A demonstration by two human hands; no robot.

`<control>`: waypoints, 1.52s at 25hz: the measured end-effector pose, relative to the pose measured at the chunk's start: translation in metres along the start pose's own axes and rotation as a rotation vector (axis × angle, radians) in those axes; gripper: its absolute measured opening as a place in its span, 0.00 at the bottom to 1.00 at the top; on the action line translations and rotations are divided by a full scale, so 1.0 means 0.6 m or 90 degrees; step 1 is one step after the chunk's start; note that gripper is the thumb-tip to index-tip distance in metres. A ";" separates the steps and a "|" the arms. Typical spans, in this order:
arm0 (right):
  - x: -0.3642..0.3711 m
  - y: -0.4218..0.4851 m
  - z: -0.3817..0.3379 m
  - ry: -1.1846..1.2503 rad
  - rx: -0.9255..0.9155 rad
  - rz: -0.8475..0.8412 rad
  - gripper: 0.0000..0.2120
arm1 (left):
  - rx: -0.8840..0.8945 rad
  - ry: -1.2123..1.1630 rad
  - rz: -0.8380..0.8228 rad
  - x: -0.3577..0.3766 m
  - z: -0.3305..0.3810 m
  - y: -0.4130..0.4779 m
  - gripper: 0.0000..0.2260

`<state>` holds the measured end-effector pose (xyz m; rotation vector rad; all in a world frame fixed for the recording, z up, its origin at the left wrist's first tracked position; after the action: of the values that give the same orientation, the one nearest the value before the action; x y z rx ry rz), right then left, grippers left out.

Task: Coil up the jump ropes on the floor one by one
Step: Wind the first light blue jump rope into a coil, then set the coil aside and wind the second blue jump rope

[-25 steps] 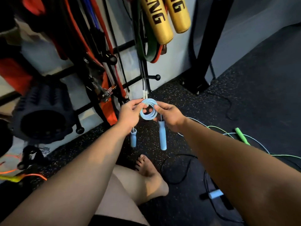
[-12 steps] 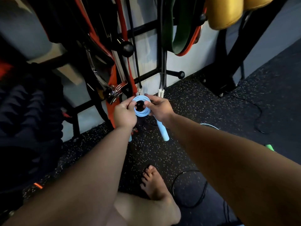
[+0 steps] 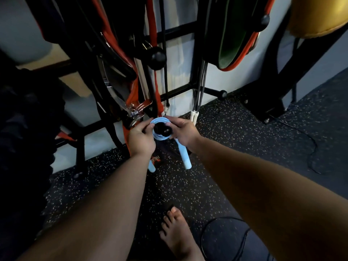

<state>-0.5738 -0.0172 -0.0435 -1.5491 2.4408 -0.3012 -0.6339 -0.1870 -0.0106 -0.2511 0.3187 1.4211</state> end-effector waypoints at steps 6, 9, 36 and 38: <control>0.011 0.098 -0.022 -0.236 0.055 0.054 0.11 | -0.134 0.001 0.069 0.014 -0.074 0.076 0.13; 0.020 0.133 -0.037 -0.417 0.125 0.074 0.13 | -0.261 0.050 0.011 0.038 -0.123 0.113 0.19; -0.310 -0.499 0.151 -0.095 0.180 0.253 0.04 | 0.005 0.154 -0.387 0.193 0.089 -0.414 0.05; -0.352 -0.552 0.183 -0.118 0.185 0.279 0.05 | 0.035 0.155 -0.431 0.233 0.101 -0.473 0.05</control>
<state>-0.1688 0.0305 -0.0318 -0.8572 2.3794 -0.3866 -0.3321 -0.0747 -0.0103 -0.4407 0.4231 0.7126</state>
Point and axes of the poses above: each hand's wrist, its own y-axis towards the middle knuckle, its own x-axis out of the palm, z = x × y, the point moved 10 cm from there along y, towards the middle knuckle, and after that the axes turned 4 degrees about x, right-handed, at the moved point
